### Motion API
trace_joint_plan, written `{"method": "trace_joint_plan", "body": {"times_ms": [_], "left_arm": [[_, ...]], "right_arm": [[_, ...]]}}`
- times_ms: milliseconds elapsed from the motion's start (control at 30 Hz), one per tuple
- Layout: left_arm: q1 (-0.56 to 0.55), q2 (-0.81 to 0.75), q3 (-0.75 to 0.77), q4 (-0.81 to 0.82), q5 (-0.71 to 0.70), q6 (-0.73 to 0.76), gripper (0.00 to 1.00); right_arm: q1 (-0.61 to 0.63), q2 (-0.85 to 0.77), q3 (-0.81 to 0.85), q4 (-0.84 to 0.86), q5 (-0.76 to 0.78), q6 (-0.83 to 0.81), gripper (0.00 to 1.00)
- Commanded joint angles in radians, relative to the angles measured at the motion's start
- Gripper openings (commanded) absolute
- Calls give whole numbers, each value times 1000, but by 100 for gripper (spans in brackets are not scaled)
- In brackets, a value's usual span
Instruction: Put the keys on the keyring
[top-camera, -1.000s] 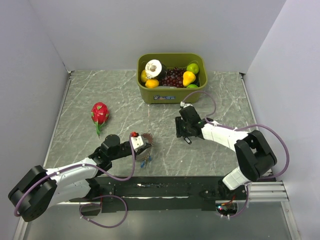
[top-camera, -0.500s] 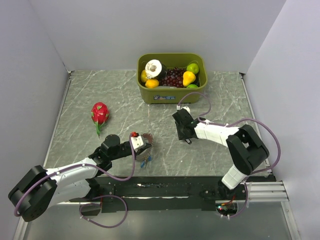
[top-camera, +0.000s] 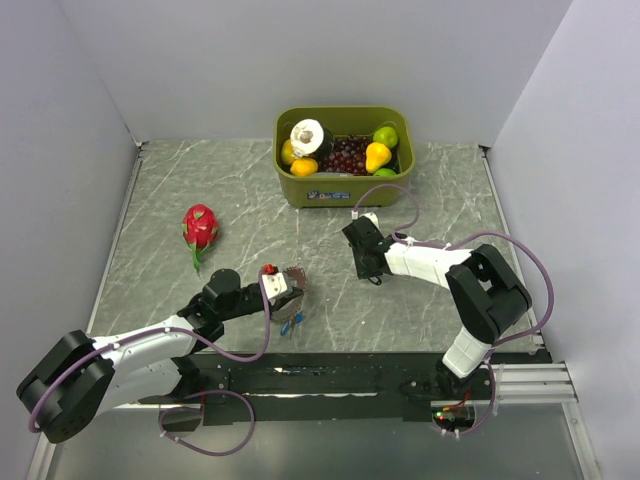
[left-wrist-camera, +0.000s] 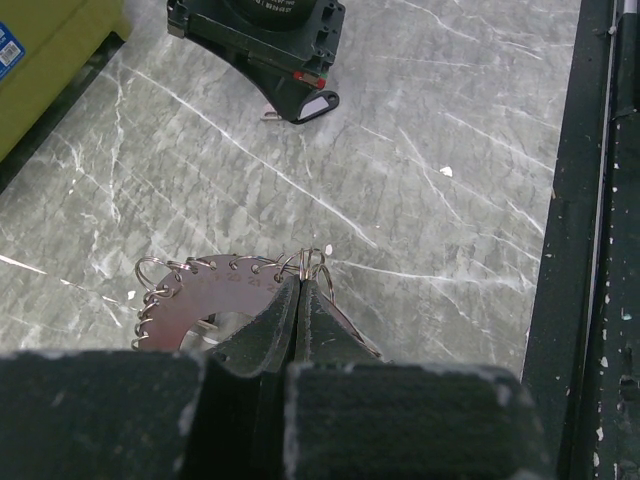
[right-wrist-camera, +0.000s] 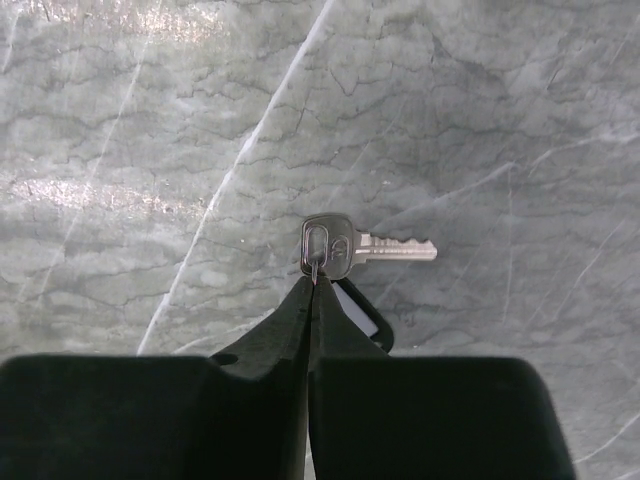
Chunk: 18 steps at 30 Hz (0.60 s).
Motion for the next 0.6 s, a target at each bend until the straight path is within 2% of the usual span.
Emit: {"method": "trace_joint_plan", "body": {"times_ms": [0,300,533,567], "left_arm": [[-4,-13,41,37,24,7,1],[-4,-30,40,33,21,0,1],[-4,-59,34,49,12,-17,1],[-4,-63,29,52,14,-20,1]], "right_arm": [[5,-7,34,2,40,1,0],[9,-125,-8,31,3,-39,0],[9,-277,-81,131,-136,-142,0],[9,-298,-95,149,-197,-156,0]]}}
